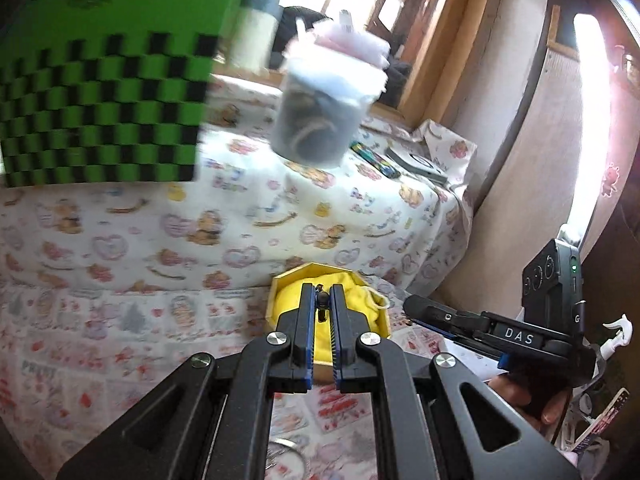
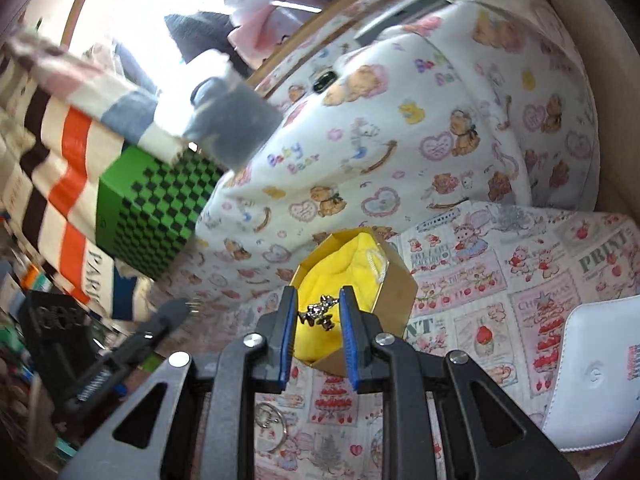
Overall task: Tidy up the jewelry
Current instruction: 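Drop the silver charm into the yellow box with the right tool while the left carries the heart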
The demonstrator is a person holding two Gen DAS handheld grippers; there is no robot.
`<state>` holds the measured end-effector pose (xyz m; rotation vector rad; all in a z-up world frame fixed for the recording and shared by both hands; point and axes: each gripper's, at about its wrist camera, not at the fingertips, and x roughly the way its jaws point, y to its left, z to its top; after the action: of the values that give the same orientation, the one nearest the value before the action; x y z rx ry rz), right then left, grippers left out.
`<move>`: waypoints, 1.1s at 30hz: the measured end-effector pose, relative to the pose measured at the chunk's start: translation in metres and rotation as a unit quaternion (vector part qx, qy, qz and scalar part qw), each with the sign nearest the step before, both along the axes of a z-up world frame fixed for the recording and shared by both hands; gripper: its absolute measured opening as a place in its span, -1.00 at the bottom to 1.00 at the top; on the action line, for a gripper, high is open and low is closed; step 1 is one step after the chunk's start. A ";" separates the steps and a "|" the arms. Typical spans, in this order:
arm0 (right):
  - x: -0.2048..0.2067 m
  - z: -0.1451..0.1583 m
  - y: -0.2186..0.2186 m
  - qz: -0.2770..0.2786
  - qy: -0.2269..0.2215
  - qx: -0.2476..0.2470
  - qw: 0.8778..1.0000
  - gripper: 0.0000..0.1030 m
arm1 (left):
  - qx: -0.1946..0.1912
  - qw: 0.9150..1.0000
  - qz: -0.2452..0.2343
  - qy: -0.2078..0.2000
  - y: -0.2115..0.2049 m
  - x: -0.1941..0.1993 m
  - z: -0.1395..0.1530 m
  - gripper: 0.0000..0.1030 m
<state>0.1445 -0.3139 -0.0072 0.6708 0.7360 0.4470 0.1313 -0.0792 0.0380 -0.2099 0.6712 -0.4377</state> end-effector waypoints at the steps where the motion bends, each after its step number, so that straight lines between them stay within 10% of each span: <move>1: 0.003 -0.002 -0.003 0.002 0.002 0.011 1.000 -0.62 | 0.002 1.000 0.001 0.002 -0.004 0.003 -0.001 -0.88; 18: 0.017 -0.019 -0.004 0.003 0.029 0.030 0.999 -0.26 | 0.024 0.999 0.025 0.019 -0.009 0.028 -0.027 -0.81; 33: 0.018 -0.018 0.005 -0.030 0.023 -0.045 0.998 -0.26 | 0.049 0.995 0.070 -0.043 0.059 -0.052 -0.010 -0.52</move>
<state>0.1630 -0.3086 -0.0255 0.6173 0.7728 0.3432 0.0798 -0.0205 0.0276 -0.1433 0.5869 -0.2773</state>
